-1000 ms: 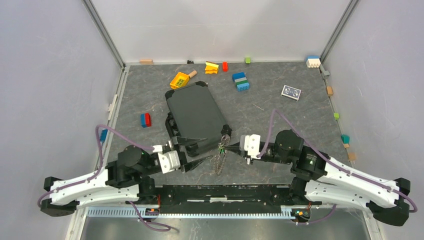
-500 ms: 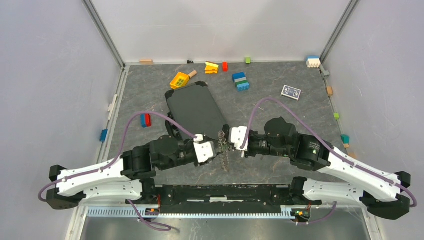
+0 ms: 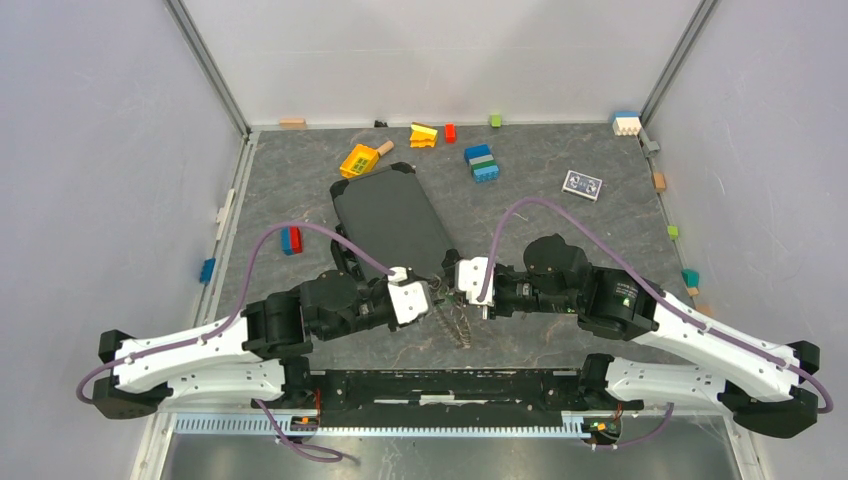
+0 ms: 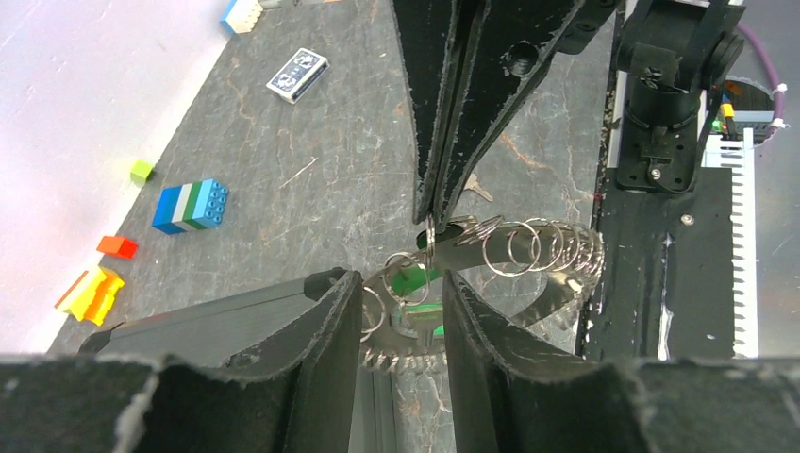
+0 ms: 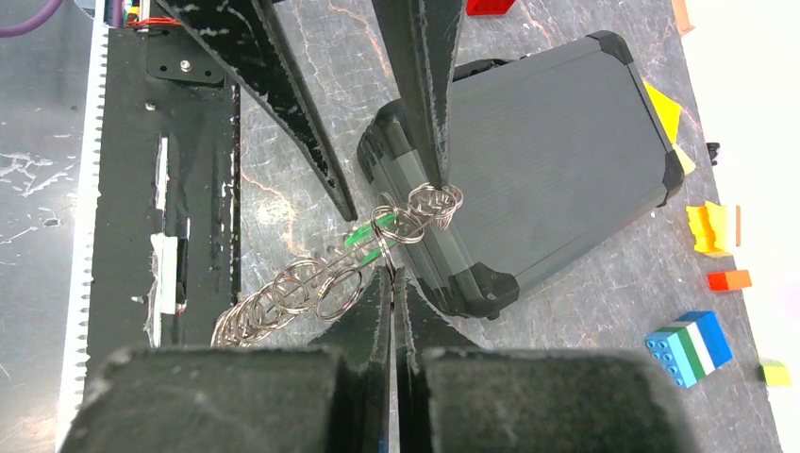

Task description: Remove the keys from the keyring

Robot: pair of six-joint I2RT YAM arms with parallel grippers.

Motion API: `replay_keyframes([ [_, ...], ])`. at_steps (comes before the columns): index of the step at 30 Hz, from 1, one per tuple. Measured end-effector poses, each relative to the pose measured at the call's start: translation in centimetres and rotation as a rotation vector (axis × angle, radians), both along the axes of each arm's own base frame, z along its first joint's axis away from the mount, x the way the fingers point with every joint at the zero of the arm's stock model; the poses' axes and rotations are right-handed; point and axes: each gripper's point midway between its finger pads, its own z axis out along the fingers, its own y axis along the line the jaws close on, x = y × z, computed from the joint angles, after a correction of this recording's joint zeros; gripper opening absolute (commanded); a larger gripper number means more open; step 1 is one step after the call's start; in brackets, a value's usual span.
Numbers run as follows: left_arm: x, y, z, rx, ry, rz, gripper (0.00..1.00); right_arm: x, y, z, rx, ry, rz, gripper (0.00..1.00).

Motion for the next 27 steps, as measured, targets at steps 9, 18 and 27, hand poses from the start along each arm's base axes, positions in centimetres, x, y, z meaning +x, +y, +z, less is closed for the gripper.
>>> replay_keyframes([
  [9, -0.8, -1.2, -1.1, 0.035, 0.023, -0.060, 0.34, 0.0, 0.2, 0.2, 0.010, -0.006, 0.005, 0.00],
  [18, -0.7, -1.6, -1.3, 0.047, 0.026, -0.059, 0.26, -0.1, 0.2, 0.0, 0.011, -0.004, 0.013, 0.00],
  [27, -0.6, -1.7, -1.2, 0.048, 0.026, -0.059, 0.23, -0.3, 0.2, -0.1, 0.010, -0.007, 0.029, 0.00],
])
